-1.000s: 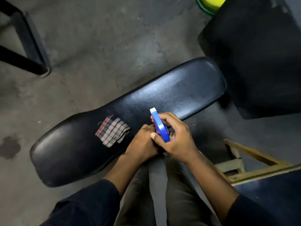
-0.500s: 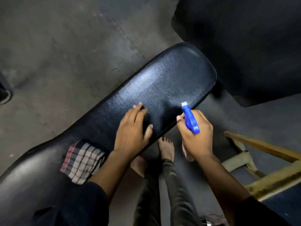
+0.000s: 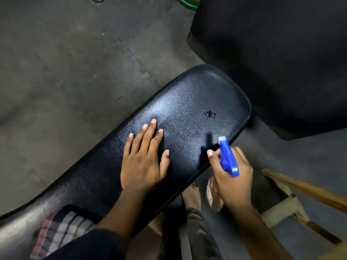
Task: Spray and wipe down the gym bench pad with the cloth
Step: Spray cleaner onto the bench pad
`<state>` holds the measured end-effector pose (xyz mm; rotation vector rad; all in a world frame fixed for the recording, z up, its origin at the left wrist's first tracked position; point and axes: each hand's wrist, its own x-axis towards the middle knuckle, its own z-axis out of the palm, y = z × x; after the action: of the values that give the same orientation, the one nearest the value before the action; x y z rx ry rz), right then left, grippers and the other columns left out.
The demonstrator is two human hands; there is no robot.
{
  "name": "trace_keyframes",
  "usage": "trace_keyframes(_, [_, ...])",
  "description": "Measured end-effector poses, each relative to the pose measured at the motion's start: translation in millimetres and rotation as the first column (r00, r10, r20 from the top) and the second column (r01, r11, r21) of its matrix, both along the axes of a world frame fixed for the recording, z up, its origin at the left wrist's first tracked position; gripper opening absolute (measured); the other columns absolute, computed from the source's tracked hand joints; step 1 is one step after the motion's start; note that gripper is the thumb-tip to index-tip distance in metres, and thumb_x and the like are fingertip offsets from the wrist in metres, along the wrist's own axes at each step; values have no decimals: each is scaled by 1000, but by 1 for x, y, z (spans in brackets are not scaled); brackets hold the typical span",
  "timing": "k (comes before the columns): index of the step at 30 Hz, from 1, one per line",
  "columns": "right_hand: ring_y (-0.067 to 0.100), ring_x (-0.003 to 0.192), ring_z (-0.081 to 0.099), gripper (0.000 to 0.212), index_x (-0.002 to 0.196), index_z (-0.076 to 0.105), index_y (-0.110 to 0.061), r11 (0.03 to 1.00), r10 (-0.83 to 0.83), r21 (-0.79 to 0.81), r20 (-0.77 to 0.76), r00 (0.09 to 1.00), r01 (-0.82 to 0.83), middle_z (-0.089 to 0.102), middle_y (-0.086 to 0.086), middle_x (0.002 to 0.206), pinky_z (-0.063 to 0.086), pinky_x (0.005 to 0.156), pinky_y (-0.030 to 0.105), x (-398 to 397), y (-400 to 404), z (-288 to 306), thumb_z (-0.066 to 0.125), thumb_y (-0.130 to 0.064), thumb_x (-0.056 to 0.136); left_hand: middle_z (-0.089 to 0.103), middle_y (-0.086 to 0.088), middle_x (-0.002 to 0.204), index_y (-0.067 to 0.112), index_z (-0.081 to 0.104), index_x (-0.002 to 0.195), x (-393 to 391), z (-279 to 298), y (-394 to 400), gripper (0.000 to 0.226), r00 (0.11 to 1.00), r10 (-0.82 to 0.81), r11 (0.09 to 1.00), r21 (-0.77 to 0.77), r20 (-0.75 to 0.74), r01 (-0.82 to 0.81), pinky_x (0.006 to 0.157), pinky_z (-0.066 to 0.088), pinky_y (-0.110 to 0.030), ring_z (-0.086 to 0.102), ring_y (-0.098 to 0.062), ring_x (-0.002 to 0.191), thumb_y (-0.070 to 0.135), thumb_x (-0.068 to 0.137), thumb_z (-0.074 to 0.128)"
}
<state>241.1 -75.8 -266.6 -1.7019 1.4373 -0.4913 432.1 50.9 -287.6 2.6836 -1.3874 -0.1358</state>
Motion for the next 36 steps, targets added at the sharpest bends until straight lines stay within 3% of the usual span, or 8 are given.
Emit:
trace_keyframes(4, [21, 65, 55, 41, 73, 52, -19, 1000, -3, -3, 3, 1000, 3, 51, -3, 74, 44, 66, 31, 1, 16, 6, 67, -50, 95, 22, 8, 179, 25, 46, 156, 2, -1, 3, 58, 1000, -4, 1000, -6, 23, 4, 135, 17, -44, 24, -16, 165, 53, 105, 42])
trace_keyframes(11, [3, 83, 66, 25, 85, 68, -16, 985, 172, -9, 86, 981, -172, 61, -11, 90, 44, 80, 10, 1, 35, 13, 74, -36, 99, 28, 5, 178, 24, 49, 155, 1, 4, 3, 58, 1000, 0, 1000, -15, -4, 0, 134, 20, -46, 29, -17, 164, 50, 103, 47])
trace_keyframes(17, [16, 74, 61, 40, 81, 62, -14, 974, 228, -2, 53, 972, -228, 57, -6, 82, 51, 73, 33, -5, 55, 13, 68, -49, 101, 33, 5, 175, 24, 52, 153, 0, 8, 3, 56, 1000, 14, 999, -44, -26, -15, 133, 24, -48, 35, -18, 161, 50, 104, 49])
trace_keyframes(20, [10, 84, 67, 30, 86, 67, -18, 962, 270, 10, 69, 960, -271, 61, -12, 90, 50, 80, 20, -10, 64, 13, 73, -44, 98, 35, 5, 175, 24, 53, 153, 1, 10, 3, 53, 999, 3, 997, -71, -55, -7, 133, 24, -48, 37, -18, 160, 45, 105, 50])
trace_keyframes(26, [3, 80, 64, 39, 80, 63, -14, 937, 349, -12, 32, 937, -348, 58, -12, 85, 46, 78, 15, -24, 90, 26, 70, -49, 98, 38, 5, 173, 22, 54, 153, 3, 20, 8, 45, 974, -25, 990, -143, -223, -7, 135, 20, -43, 34, -15, 161, 32, 109, 49])
trace_keyframes(30, [11, 87, 68, 37, 88, 69, -13, 896, 442, 22, 60, 895, -444, 63, -7, 94, 52, 83, 22, -34, 109, 45, 76, -49, 95, 51, -3, 165, 12, 60, 145, 11, 42, 31, 40, 901, 93, 957, -212, -424, -199, 131, 31, -38, 45, -19, 155, 25, 108, 56])
trace_keyframes(33, [15, 84, 69, 41, 86, 69, -11, 868, 487, 74, 75, 870, -492, 65, -4, 92, 52, 80, 31, -35, 127, 57, 75, -50, 95, 51, -2, 164, 13, 59, 148, 16, 62, 73, 44, 915, 192, 957, -139, -355, -254, 130, 33, -39, 44, -18, 156, 32, 108, 54])
trace_keyframes(36, [14, 83, 68, 41, 86, 67, -15, 848, 522, 77, 51, 851, -525, 64, -6, 93, 51, 80, 29, -32, 145, 61, 71, -55, 95, 50, -4, 165, 13, 58, 148, 19, 73, 120, 50, 926, 266, 959, -23, -268, -282, 131, 32, -48, 42, -22, 158, 36, 105, 50])
